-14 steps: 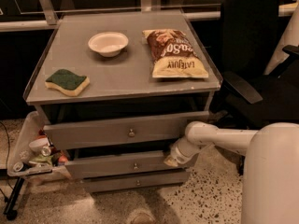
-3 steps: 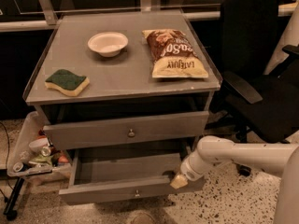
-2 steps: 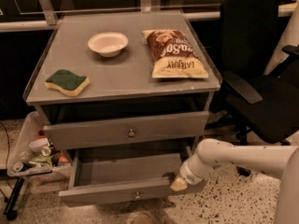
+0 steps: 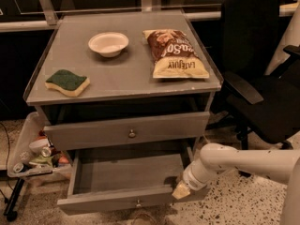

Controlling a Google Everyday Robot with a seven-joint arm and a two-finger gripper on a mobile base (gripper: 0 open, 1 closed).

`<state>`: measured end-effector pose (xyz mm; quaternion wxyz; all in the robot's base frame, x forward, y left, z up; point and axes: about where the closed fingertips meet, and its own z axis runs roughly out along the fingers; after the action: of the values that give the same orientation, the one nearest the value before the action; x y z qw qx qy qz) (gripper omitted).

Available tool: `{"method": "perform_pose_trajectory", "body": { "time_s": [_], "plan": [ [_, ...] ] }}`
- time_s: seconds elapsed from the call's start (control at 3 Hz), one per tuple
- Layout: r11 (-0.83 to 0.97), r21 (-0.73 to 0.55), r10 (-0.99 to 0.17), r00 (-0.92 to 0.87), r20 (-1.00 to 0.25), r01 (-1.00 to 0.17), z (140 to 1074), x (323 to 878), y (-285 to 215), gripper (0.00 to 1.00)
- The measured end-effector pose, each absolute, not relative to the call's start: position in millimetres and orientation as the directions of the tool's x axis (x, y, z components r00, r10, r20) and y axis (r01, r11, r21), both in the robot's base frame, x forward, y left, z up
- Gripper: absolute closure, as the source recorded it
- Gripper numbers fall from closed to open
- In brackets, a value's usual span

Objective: Open middle drawer

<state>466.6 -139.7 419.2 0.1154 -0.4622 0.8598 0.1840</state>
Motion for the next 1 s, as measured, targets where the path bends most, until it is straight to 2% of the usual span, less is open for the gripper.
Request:
{"method": "perform_pose_trajectory", "body": {
  "time_s": [1.0],
  "plan": [
    [0.518, 0.220, -0.748, -0.563, -0.352, -0.826, 417.9, 458.7, -140.5, 1.00]
  ]
}}
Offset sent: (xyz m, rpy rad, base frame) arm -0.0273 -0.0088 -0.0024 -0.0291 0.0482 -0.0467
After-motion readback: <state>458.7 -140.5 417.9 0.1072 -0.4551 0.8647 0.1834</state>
